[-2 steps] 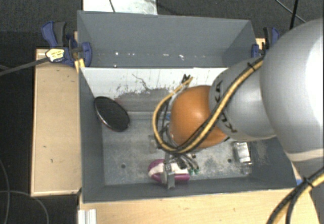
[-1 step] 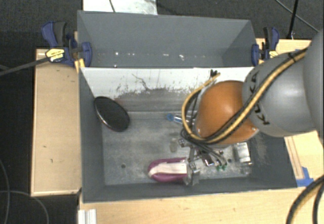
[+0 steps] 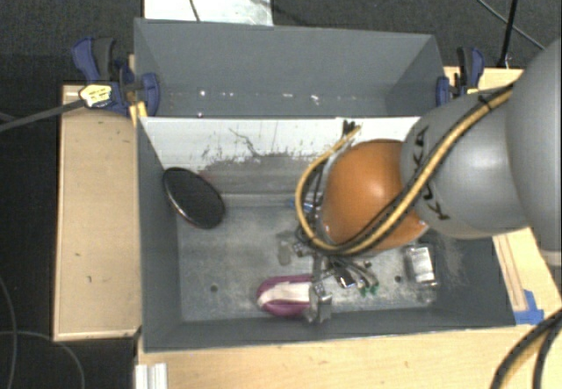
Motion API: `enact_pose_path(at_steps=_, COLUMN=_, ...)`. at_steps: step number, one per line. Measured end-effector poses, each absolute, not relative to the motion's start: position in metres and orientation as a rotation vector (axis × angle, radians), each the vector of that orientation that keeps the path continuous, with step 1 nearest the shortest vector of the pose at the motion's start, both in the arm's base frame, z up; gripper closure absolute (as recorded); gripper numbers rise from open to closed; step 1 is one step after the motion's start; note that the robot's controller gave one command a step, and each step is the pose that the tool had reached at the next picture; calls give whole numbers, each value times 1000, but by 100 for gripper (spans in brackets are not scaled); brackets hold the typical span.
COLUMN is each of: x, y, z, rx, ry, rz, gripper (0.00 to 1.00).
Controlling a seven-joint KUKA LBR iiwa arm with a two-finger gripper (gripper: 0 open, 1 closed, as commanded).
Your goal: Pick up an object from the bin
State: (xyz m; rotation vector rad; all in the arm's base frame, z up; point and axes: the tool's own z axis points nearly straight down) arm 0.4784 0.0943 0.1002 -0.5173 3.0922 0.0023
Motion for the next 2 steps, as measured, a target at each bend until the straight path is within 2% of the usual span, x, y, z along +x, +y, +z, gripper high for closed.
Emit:
enact_pose_path(at_steps=1, x=482, y=89, z=72, rx=-662, ry=3055, rz=0, gripper=0)
enact_pose_path(at_steps=2, x=481, y=75, z=72, rx=-291, ry=3119, rz=0, gripper=0)
